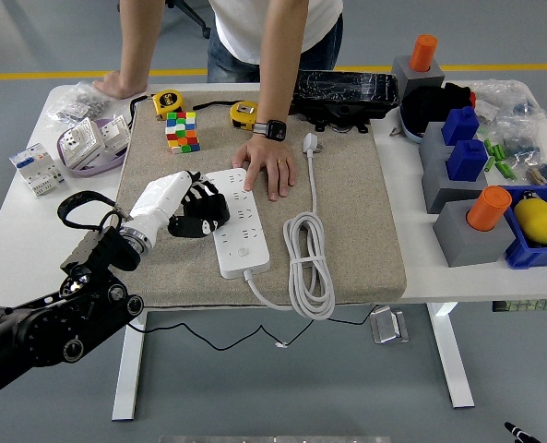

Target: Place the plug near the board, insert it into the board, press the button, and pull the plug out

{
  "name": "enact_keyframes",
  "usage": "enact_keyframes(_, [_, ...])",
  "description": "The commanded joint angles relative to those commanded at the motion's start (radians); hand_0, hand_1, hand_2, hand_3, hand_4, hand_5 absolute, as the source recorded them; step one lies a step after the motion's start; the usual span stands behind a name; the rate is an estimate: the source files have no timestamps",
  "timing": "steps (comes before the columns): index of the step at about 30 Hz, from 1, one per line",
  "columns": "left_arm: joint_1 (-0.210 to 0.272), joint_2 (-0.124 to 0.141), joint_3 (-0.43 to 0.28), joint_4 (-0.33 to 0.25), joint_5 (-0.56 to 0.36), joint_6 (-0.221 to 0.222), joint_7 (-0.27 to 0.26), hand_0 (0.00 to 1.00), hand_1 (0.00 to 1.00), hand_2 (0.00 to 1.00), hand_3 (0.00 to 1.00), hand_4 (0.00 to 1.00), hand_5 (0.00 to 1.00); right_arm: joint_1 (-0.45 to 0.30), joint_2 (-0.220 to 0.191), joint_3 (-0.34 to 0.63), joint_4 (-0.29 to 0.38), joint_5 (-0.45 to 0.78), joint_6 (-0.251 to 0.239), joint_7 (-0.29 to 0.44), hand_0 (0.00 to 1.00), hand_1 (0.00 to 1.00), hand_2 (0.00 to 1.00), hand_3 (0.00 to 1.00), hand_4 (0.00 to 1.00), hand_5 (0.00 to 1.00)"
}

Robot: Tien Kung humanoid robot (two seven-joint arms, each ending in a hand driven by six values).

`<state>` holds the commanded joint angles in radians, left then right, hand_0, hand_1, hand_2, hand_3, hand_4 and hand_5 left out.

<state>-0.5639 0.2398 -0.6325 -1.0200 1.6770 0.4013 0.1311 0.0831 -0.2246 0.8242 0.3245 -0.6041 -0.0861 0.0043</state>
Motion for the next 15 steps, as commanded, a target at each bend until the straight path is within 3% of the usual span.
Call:
enact_keyframes(6, [0.003, 0.002, -0.002, -0.011, -0.009, 0.005, -0.026, 0.361, 0.484, 0.503, 0.545, 0.725, 0.002, -0.001, 0.000, 0.000, 0.000, 0.000, 0.000, 0.000, 0.601, 0.641, 0.640, 0.554, 0.957, 0.496])
enact_keyframes(15, [0.015, 0.004, -0.014, -0.008, -0.041, 0.067, -0.128, 0.347, 0.473, 0.489, 0.536, 0.716, 0.002, -0.003, 0.001, 0.002, 0.000, -0.002, 0.000, 0.000, 0.602, 0.641, 0.640, 0.555, 0.957, 0.495])
